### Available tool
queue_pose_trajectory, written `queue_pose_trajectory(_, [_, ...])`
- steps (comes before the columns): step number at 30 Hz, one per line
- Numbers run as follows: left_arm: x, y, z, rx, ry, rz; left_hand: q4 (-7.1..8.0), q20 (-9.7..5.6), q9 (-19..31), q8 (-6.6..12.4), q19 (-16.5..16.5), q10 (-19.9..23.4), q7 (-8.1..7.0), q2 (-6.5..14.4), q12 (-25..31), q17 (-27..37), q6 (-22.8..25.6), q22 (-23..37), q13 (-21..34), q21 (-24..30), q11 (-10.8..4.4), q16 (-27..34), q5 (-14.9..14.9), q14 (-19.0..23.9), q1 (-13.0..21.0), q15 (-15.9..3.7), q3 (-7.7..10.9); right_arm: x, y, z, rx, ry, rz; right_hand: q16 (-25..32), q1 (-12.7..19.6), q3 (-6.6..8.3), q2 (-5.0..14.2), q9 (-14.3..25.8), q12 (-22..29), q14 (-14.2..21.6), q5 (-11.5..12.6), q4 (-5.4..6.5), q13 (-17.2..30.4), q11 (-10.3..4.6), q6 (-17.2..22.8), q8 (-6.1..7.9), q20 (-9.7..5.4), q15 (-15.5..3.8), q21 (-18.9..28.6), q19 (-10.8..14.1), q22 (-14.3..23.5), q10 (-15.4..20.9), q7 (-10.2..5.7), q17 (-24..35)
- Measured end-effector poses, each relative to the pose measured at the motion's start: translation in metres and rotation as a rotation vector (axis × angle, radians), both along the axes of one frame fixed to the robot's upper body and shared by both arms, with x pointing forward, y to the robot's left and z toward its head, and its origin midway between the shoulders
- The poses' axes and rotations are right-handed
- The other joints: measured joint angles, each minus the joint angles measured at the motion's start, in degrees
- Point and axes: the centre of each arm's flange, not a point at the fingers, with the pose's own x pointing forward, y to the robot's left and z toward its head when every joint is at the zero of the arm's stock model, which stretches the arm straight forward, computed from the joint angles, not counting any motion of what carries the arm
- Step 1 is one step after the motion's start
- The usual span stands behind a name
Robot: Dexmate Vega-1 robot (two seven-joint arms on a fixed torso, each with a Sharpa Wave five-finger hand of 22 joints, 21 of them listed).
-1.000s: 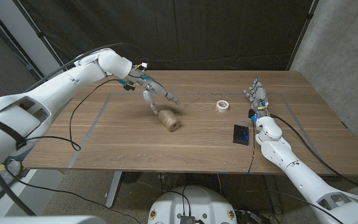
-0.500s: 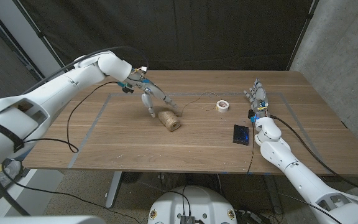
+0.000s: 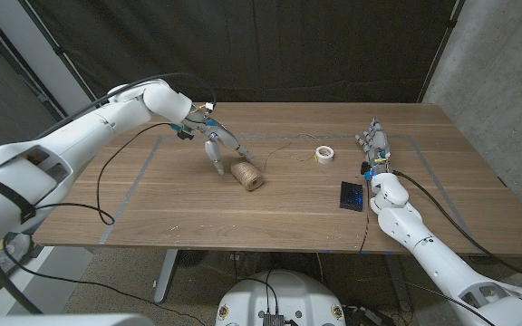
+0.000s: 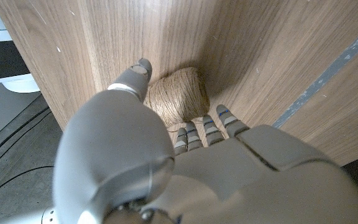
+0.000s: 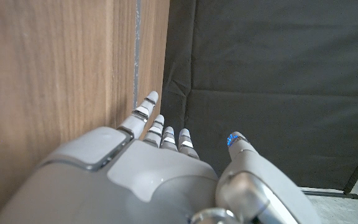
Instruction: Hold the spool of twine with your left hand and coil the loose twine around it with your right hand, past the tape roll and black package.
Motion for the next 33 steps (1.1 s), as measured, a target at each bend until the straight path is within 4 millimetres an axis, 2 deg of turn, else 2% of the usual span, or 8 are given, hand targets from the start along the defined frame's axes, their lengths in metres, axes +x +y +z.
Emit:
queue_pose_trajectory(9, [0.003, -0.006, -0.004, 0.015, -0.014, -0.012, -0.1, 0.0, 0.0, 0.0, 0.0, 0.0, 0.31, 0.0, 0.0, 0.2, 0.3, 0.0, 0.3, 0.0, 0.02, 0.0, 0.0, -0.3, 0.0, 0.33, -0.37, 0.0, -0.004, -0.002, 0.007, -0.008, 0.0, 0.0, 0.0, 0.0, 0.0, 0.0, 0.0, 0.0, 0.0, 0.0, 0.0, -0.2, 0.0, 0.0, 0.0, 0.0, 0.0, 0.0, 0.0, -0.2, 0.0, 0.0])
queue_pose_trajectory(19, [0.005, -0.014, -0.006, 0.03, -0.028, -0.025, 0.0, 0.22, 0.3, 0.0, -0.2, -1.3, 0.31, 0.3, 0.0, 0.3, 0.3, 0.0, 0.5, 0.0, 0.83, -0.3, -0.4, -0.7, 0.3, 0.74, -0.47, 0.0, -0.009, -0.006, 0.016, -0.014, 0.003, 0.2, 0.0, -0.32, 0.0, 0.0, 0.0, 0.0, 0.0, -0.31, 0.0, 0.1, -0.2, 0.0, 0.0, 0.0, 0.0, 0.0, 0.0, -0.5, -0.2, 0.0])
queue_pose_trajectory(33, [0.006, -0.022, -0.012, 0.047, -0.063, -0.032, 0.08, 0.22, 0.3, 0.0, -0.2, -1.8, 0.53, 0.5, 0.8, 0.5, 0.1, 0.0, 1.1, 0.0, 0.72, -0.3, -0.4, -0.9, 0.5, 0.94, -0.86, 0.004, -0.017, -0.009, 0.029, -0.026, -0.001, 0.2, 0.0, -0.32, 0.0, 0.0, 0.2, -0.2, 0.0, -0.31, 0.0, 0.1, -0.7, 0.0, 0.2, 0.22, 0.0, -0.2, 0.0, -0.5, -0.1, 0.0])
